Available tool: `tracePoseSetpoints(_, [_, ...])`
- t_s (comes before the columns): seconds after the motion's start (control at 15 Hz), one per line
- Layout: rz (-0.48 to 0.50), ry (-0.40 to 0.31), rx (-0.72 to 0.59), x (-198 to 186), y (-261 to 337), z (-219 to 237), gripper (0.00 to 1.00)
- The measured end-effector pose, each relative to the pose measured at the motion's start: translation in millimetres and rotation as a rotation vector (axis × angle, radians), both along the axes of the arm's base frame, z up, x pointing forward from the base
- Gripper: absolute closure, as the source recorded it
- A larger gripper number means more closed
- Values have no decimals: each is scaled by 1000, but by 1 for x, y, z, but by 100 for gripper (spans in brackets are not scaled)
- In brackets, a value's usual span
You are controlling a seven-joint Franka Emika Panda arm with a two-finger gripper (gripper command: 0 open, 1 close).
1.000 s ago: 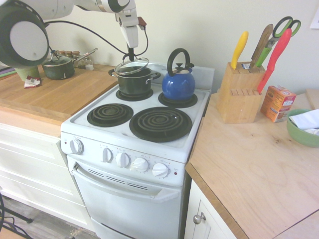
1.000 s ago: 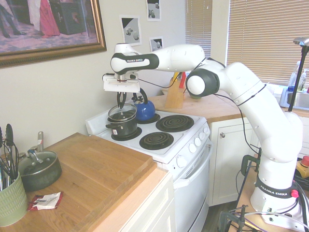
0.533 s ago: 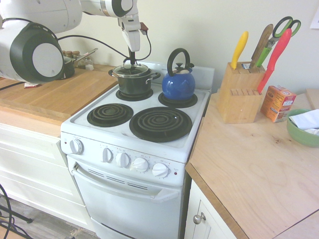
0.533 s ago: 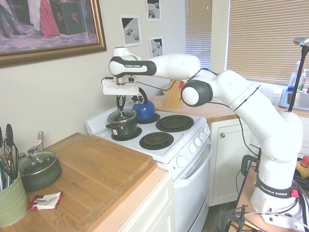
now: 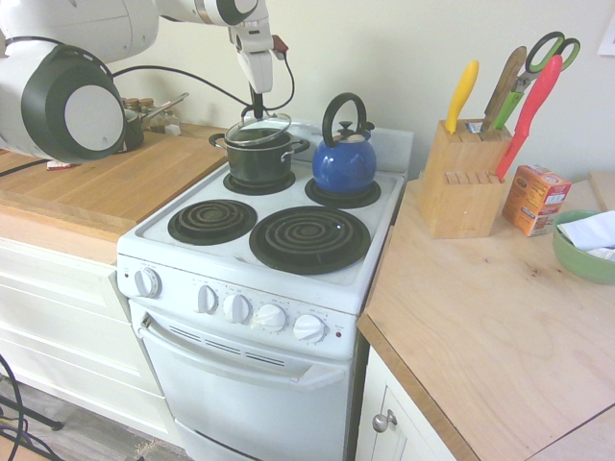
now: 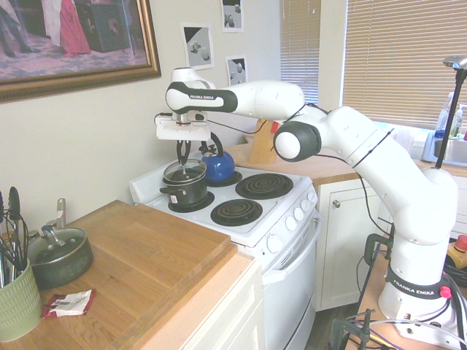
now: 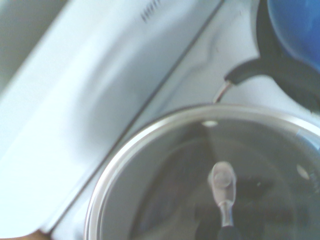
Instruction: Cover the lid of the pot
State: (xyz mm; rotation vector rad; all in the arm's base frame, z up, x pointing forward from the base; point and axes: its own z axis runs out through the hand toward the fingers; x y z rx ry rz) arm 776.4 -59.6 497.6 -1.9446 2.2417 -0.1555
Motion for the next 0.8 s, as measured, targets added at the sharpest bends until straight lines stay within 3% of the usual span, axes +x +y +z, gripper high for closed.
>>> tracePoseSetpoints(0.4, [6,25,-3,10,4,-35,100])
tracePoseSetpoints(0.67, [11,22,-5,10,3,-35,100])
tracePoseSetpoints(0.73, [20,22,-6,10,4,-35,0])
tracePoseSetpoints(0.8, [28,21,-8,10,4,-35,0])
